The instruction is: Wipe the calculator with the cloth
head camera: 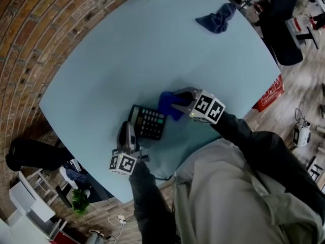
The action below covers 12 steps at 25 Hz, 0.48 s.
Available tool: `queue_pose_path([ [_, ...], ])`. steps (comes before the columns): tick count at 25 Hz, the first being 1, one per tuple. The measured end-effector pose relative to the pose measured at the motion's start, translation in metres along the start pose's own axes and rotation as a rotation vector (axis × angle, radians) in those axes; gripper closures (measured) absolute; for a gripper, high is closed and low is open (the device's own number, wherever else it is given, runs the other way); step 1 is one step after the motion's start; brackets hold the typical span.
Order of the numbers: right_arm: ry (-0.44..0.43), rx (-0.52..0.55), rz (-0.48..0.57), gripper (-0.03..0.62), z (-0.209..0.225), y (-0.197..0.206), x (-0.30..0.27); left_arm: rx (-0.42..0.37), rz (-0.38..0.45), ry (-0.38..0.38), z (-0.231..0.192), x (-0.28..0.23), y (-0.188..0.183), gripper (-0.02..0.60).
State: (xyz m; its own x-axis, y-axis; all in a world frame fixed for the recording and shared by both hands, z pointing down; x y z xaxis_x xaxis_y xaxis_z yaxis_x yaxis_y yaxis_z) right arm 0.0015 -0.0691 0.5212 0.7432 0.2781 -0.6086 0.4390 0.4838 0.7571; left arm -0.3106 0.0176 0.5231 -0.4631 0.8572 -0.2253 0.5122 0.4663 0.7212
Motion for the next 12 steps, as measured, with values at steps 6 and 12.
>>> queue_pose_path([
  [6,-0.087,0.090,0.141,0.494,-0.043,-0.056,0.010,0.065,0.091,0.052,0.049,-0.003,0.000,0.538],
  [12,-0.349,0.227,0.079,0.497,-0.123,-0.074,0.032,0.050,0.183,0.069,0.096,-0.002,-0.022,0.538],
])
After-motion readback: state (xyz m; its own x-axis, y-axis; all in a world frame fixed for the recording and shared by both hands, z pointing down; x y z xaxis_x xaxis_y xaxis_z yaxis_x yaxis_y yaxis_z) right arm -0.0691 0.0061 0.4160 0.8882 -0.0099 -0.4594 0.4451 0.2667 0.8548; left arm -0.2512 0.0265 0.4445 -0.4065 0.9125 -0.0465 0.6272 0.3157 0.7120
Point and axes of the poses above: the fingertips, and each gripper's own axes: x backward along the fingers, z to its right, y out of its underside, the point moved 10 cm from there along x, backward along the fingers, and after that the axes turned 4 degrees about y, right-handed, at the moved point
